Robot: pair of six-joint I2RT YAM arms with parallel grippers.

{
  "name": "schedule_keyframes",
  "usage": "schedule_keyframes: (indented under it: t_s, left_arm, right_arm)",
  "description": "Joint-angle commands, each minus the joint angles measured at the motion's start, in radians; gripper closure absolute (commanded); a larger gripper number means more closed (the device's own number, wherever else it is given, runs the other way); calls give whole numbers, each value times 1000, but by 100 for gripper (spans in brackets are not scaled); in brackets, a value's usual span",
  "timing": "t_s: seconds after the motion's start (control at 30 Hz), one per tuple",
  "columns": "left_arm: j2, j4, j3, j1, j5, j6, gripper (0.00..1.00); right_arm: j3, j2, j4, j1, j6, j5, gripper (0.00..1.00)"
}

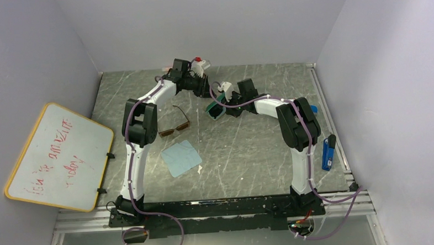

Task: Organize the sunglasses
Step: Close the sunglasses case at the center of the board.

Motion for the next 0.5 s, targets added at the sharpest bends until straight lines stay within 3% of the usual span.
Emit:
schedule_keyframes:
  t_s: [0.0,0.47]
  left_arm:
    - [22,-72,-59,-52,-29,53,75]
    - [22,-70,-114,-71,-49,65,76]
  right_arm:
    - [38,11,11,6,1,-16,95]
    - [38,-8,12,8,2,-21,95]
